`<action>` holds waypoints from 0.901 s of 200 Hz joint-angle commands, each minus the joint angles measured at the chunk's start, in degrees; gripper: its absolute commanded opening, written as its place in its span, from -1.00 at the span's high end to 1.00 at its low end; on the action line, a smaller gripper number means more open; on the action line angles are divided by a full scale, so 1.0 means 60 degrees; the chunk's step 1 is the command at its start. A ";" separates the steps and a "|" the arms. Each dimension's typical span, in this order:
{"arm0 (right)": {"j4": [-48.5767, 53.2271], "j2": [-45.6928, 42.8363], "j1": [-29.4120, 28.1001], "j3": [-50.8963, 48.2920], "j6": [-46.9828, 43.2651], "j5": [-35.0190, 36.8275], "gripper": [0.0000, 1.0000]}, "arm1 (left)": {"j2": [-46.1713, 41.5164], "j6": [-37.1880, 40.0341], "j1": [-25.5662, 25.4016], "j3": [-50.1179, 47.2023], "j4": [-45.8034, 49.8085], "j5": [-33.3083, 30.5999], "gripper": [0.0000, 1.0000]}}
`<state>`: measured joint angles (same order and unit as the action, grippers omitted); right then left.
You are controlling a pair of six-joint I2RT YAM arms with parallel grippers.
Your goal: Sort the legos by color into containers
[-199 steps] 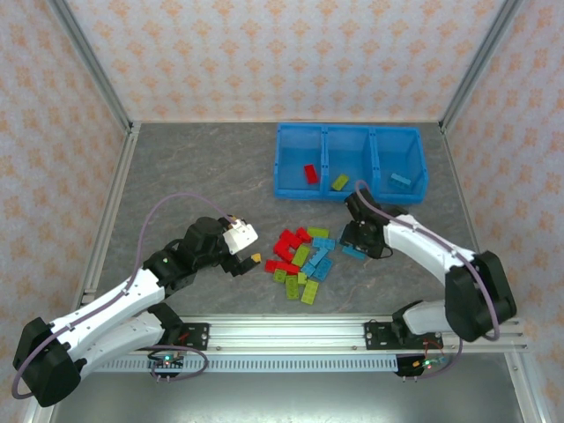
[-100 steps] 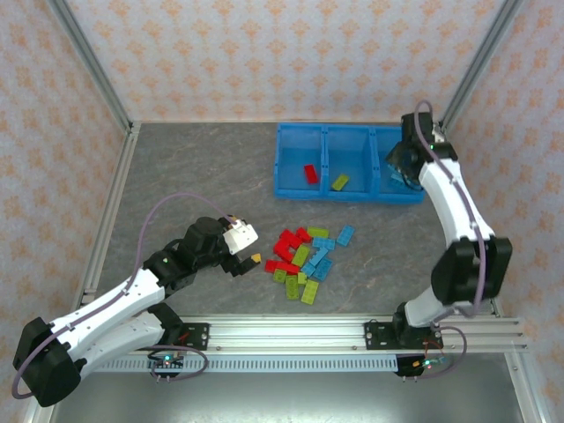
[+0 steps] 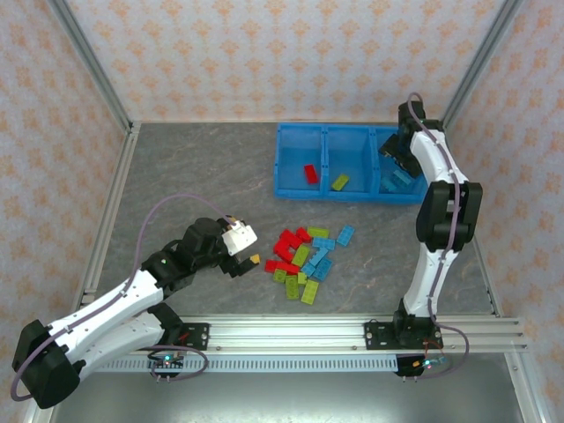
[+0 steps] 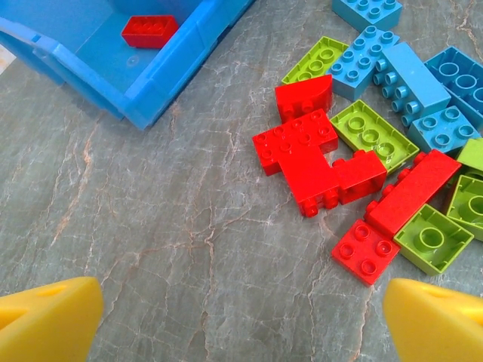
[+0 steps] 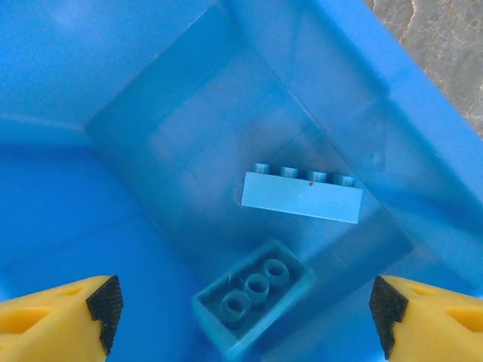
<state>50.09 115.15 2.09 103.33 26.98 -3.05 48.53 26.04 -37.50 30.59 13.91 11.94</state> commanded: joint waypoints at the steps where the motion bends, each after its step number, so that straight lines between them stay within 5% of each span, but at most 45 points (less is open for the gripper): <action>1: 0.0344 -0.1516 0.0058 -0.0462 0.0278 -0.0161 -0.76 | 0.0060 -0.0241 0.0011 0.0168 -0.0018 -0.0327 -0.93; 23: 0.0183 -0.3026 0.0061 -0.1546 0.0415 -0.1091 -0.77 | 0.0579 -0.1661 0.0009 0.0651 -0.0010 -0.1020 -0.95; 59: 0.0121 -0.5773 -0.0244 -0.3351 0.0269 -0.3876 -0.78 | 0.2150 -0.5701 0.0007 0.2482 0.1161 -0.1618 -0.99; 104: 0.1013 -0.8144 -0.2718 -0.4859 0.1528 -0.4465 -0.78 | 0.4939 -0.8613 -0.0054 0.5074 0.3627 -0.1546 -0.85; 134: 0.0779 -0.9003 -0.3716 -0.5864 0.2543 -0.4295 -0.77 | 0.5831 -0.9275 -0.0368 0.4942 0.2908 -0.0945 -0.72; 180: 0.1060 -0.8933 -0.3867 -0.5533 0.2499 -0.4099 -0.77 | 0.7305 -0.8860 -0.0460 0.5234 0.2619 0.0202 -0.54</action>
<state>55.33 61.69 -20.64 68.58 40.01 -28.51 88.77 -26.39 -40.05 60.60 28.93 8.23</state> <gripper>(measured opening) 0.887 0.782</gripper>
